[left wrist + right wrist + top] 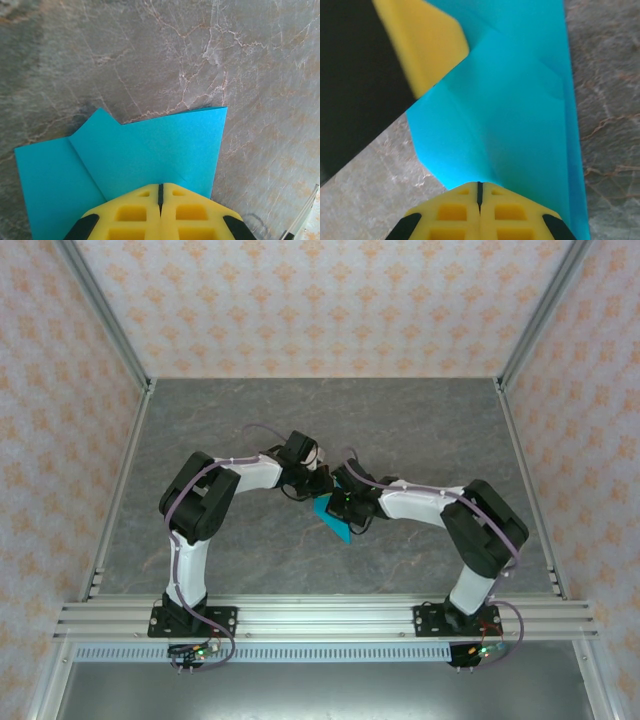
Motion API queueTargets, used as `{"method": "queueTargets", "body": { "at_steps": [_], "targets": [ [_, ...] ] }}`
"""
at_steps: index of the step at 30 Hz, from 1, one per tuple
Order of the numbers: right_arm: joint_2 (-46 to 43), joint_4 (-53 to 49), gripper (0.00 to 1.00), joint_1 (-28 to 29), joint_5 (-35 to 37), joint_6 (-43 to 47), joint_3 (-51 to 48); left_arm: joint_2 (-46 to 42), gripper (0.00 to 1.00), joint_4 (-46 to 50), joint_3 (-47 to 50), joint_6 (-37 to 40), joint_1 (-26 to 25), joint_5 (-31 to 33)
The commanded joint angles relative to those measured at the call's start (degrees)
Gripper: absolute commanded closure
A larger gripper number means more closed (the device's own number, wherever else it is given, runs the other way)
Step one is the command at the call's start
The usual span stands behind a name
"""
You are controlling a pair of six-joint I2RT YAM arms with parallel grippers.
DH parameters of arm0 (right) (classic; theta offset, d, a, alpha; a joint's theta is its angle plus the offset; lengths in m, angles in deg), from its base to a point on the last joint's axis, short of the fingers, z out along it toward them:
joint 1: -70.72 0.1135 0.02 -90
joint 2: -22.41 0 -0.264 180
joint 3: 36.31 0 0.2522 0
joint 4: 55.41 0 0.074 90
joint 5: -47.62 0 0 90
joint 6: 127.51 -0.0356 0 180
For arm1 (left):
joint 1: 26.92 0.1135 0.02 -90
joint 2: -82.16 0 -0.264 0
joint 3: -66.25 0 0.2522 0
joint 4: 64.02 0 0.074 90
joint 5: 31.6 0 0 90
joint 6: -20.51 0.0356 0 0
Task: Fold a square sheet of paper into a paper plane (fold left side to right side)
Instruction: Fourth fold the wing at the center of the table.
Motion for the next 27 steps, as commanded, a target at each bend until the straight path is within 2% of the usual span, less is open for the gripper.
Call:
{"method": "queueTargets", "body": {
  "at_steps": [1,5,10,27],
  "targets": [
    [1.1,-0.1,1.0,0.2,3.8,-2.1,1.9,1.8,0.95,3.1,2.2,0.5,0.0,5.8],
    [1.7,-2.5,1.0,0.2,4.9,-2.2,1.3,1.8,0.95,3.4,2.0,0.6,0.0,5.9],
    [2.4,-4.8,1.0,0.3,1.7,-2.5,-1.3,2.0,0.95,3.7,1.9,0.9,0.1,6.0],
    [-4.2,-9.3,1.0,3.9,-1.0,-3.2,-11.6,2.2,0.95,4.7,0.9,1.2,0.1,6.6]
  ]
}}
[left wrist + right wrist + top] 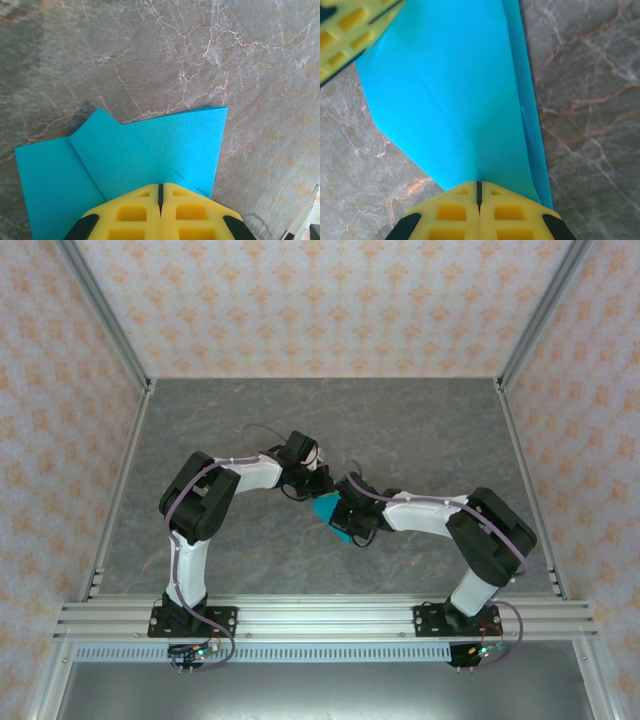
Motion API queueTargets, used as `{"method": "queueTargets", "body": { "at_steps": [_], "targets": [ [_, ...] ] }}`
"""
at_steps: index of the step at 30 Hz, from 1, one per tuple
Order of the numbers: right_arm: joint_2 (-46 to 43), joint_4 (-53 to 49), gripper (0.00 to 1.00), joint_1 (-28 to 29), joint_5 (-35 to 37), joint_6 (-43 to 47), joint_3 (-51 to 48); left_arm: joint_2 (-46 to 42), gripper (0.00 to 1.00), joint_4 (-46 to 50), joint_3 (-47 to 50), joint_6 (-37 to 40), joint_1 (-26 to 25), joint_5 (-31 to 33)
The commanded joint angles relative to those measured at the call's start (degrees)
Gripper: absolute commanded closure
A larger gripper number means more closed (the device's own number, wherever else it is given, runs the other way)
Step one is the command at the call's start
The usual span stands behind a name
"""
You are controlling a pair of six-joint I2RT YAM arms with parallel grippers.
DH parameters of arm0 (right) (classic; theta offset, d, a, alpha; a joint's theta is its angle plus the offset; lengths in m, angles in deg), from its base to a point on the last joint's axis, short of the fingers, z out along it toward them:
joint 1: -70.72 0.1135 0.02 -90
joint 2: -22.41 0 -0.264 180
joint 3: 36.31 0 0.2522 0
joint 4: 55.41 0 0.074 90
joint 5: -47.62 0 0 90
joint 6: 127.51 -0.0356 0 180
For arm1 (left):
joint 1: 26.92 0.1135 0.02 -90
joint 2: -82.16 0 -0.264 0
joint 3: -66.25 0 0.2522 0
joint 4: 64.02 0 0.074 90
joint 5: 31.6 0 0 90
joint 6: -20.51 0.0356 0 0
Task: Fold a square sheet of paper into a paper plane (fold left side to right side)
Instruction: Fourth fold the wing at the center of the table.
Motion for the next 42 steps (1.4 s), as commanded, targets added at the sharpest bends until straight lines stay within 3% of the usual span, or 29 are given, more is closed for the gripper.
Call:
{"method": "queueTargets", "body": {
  "at_steps": [1,6,12,26,42],
  "targets": [
    [-0.7,-10.3,1.0,1.2,-1.8,-1.4,-5.3,2.1,0.96,4.6,0.9,1.1,0.0,6.6],
    [-5.1,-8.4,1.0,1.2,-3.7,-2.8,-8.8,2.0,0.96,5.1,0.5,1.3,0.1,6.6],
    [-11.2,-12.4,1.0,1.1,-0.4,-1.5,-3.7,1.8,0.96,5.4,0.1,1.4,0.0,6.6],
    [2.7,-2.1,1.0,-0.3,3.3,-1.9,7.5,1.2,0.96,5.5,0.2,1.4,0.0,6.2],
    [4.2,1.1,1.0,-2.1,4.3,-4.2,5.3,1.7,0.96,5.0,0.5,1.1,0.0,6.1]
  ]
}}
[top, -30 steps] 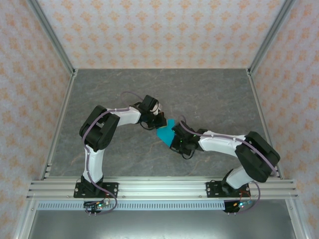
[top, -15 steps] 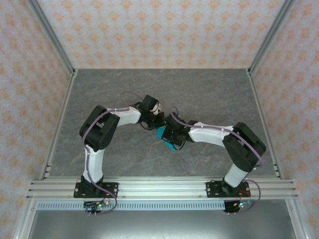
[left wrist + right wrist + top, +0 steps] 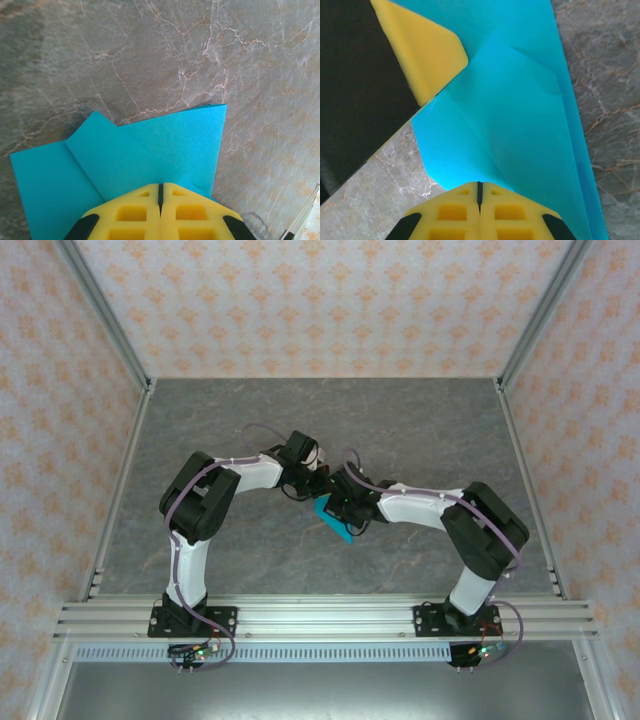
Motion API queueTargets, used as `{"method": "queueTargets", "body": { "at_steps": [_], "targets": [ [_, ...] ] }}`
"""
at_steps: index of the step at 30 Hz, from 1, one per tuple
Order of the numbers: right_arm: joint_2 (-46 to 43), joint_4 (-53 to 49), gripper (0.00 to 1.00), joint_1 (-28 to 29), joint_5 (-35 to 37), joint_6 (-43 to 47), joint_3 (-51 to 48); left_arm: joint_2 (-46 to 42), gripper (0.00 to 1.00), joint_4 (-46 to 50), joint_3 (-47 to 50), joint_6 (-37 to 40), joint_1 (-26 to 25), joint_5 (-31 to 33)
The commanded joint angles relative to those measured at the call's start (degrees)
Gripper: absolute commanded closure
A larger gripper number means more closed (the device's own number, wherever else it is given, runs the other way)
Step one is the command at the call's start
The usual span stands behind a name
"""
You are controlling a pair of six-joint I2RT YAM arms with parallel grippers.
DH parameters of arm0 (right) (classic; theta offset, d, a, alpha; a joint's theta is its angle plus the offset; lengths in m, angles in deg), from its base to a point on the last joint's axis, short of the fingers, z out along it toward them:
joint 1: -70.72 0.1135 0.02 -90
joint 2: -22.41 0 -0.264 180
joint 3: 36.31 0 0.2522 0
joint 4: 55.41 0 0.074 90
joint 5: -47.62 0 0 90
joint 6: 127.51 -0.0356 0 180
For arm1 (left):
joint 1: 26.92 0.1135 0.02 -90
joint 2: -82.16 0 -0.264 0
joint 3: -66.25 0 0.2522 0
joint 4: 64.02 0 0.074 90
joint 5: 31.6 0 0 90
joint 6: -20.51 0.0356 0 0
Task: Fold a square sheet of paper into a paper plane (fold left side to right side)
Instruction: Fourth fold the wing at the center of the table.
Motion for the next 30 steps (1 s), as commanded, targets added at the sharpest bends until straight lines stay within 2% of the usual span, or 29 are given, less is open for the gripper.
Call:
{"method": "queueTargets", "body": {
  "at_steps": [1,5,11,30],
  "targets": [
    [1.0,0.0,1.0,-0.7,1.6,-1.8,-1.0,1.7,0.96,4.2,0.8,1.1,0.1,6.1],
    [1.5,-0.9,1.0,-0.8,1.7,-3.1,-1.9,1.7,0.96,4.2,0.8,1.1,0.1,6.1],
    [2.7,-2.0,1.0,-0.7,-1.8,-4.9,-4.2,1.5,0.96,4.3,1.0,1.1,0.1,6.2],
    [-6.7,-5.9,1.0,2.1,-5.2,-8.1,-16.2,1.8,0.96,5.2,0.5,1.5,0.1,6.8]
  ]
}}
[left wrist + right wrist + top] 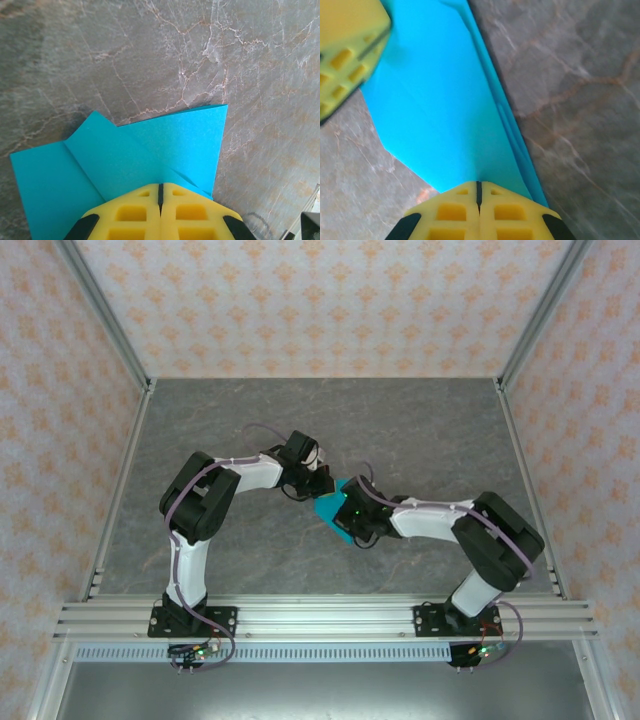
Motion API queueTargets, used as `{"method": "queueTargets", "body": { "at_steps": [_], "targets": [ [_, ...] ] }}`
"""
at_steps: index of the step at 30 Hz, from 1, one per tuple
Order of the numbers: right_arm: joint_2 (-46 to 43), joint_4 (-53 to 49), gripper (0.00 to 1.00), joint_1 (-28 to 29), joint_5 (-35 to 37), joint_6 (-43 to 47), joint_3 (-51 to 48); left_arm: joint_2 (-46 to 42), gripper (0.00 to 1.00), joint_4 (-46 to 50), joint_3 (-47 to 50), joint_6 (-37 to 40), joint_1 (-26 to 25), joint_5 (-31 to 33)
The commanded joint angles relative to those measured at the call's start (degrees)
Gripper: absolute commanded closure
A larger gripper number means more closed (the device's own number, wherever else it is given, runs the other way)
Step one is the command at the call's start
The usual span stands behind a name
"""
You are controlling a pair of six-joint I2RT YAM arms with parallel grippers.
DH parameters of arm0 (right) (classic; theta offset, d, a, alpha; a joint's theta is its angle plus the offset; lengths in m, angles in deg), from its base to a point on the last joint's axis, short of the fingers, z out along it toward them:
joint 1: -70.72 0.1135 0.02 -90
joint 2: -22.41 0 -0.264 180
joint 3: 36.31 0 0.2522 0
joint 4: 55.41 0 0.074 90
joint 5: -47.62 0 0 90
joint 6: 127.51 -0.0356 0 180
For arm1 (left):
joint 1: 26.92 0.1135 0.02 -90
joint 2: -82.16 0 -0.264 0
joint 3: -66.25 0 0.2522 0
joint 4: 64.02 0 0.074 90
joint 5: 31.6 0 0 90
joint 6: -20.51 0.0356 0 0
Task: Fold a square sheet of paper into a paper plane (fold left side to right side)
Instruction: Fourth fold the wing at the center of the table.
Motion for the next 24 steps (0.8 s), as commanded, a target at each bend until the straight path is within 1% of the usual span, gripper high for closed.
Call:
{"method": "queueTargets", "body": {
  "at_steps": [1,6,11,16,18,21,23,24],
  "targets": [
    [-1.5,-12.5,1.0,1.6,-2.4,-2.3,-5.3,1.8,0.96,5.3,0.4,1.5,0.1,6.7],
    [-5.2,-12.6,1.0,1.6,-1.6,-3.9,-9.4,1.8,0.95,5.3,0.2,1.4,0.1,6.7],
    [-7.1,-12.9,1.0,1.6,-3.2,-3.1,-11.1,1.7,0.95,6.1,-0.7,1.6,0.1,6.8],
    [-12.0,-13.2,1.0,1.6,-2.5,-2.2,-12.9,1.5,0.95,7.1,-2.3,1.8,0.1,6.7],
    [-14.7,-12.8,1.0,1.6,-2.0,0.7,-12.2,1.1,0.95,7.1,-3.0,1.6,0.1,5.7],
    [-18.6,-16.1,0.98,1.5,1.0,6.4,-9.2,-0.6,0.9,7.1,-4.6,1.4,0.3,3.4],
    [-21.0,-18.6,0.93,1.0,3.3,10.1,-7.2,-2.8,0.86,7.3,-5.6,1.3,0.6,2.1],
    [-22.2,-19.0,0.88,0.5,4.0,12.2,-6.5,-4.2,0.83,7.3,-5.9,1.2,1.0,1.7]
  ]
}}
